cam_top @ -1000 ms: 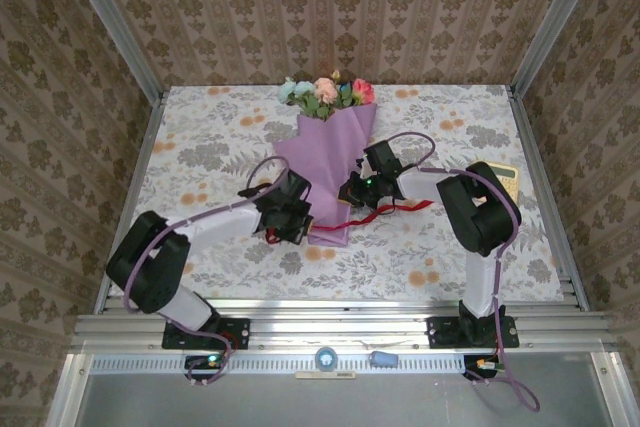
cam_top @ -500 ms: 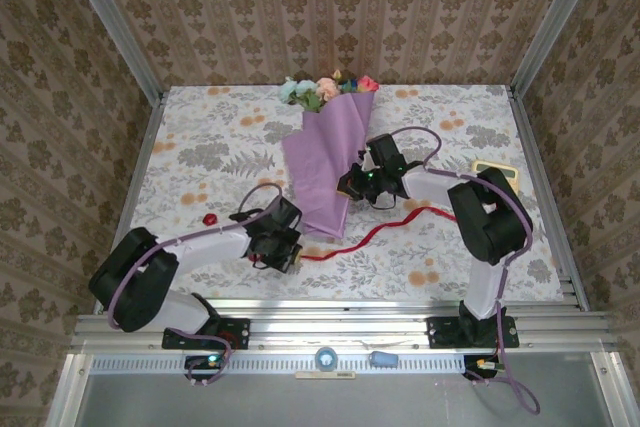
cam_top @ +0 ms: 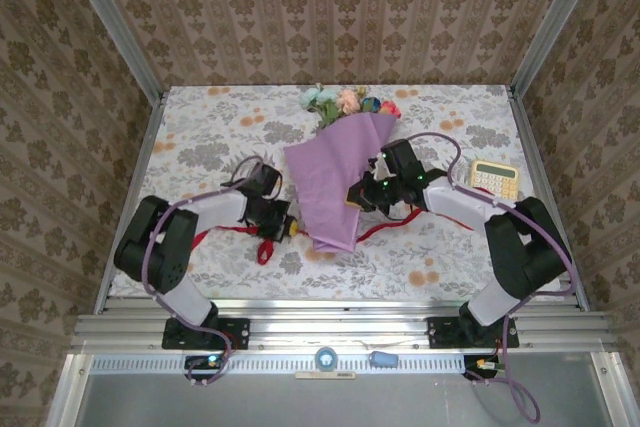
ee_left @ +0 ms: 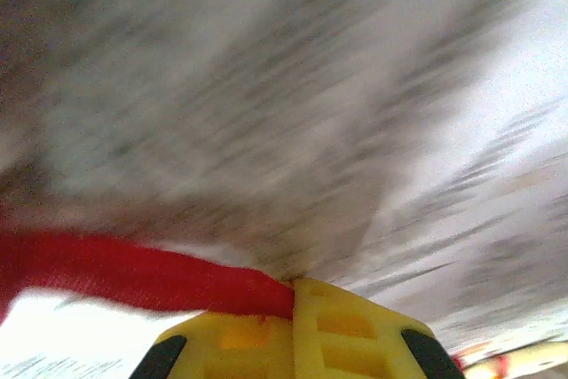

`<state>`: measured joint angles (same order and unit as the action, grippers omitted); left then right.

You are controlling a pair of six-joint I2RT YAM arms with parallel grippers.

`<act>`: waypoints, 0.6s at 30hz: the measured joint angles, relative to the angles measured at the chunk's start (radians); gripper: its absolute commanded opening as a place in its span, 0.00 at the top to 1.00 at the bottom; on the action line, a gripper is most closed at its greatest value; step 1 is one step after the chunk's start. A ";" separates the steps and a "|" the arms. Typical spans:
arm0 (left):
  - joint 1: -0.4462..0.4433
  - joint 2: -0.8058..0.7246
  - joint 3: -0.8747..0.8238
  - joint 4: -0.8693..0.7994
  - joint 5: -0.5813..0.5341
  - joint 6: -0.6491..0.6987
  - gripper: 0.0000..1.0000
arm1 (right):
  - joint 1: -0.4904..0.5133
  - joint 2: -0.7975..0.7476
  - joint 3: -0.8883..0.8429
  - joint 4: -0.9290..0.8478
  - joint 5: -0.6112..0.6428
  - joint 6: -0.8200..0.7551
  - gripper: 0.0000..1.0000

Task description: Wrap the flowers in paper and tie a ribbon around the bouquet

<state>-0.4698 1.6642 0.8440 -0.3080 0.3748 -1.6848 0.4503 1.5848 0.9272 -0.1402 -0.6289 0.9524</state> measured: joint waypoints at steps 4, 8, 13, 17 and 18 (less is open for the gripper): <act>0.095 0.063 0.061 0.187 -0.138 0.023 1.00 | 0.035 -0.025 -0.064 0.001 0.003 0.021 1.00; 0.116 0.063 0.066 0.253 -0.184 0.037 1.00 | 0.061 -0.027 -0.104 0.001 0.024 0.041 1.00; 0.095 0.050 0.040 0.279 -0.188 0.039 1.00 | 0.065 0.008 -0.104 0.010 0.048 0.051 1.00; 0.090 -0.011 -0.026 0.264 -0.189 0.033 0.82 | 0.065 0.071 -0.081 0.004 0.056 0.066 1.00; 0.092 -0.028 -0.032 0.249 -0.190 0.032 0.76 | 0.065 0.084 -0.072 -0.002 0.060 0.066 1.00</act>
<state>-0.3782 1.6360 0.8116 -0.0593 0.1844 -1.6527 0.5152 1.6688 0.8547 -0.1425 -0.5686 1.0187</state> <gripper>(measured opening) 0.156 0.057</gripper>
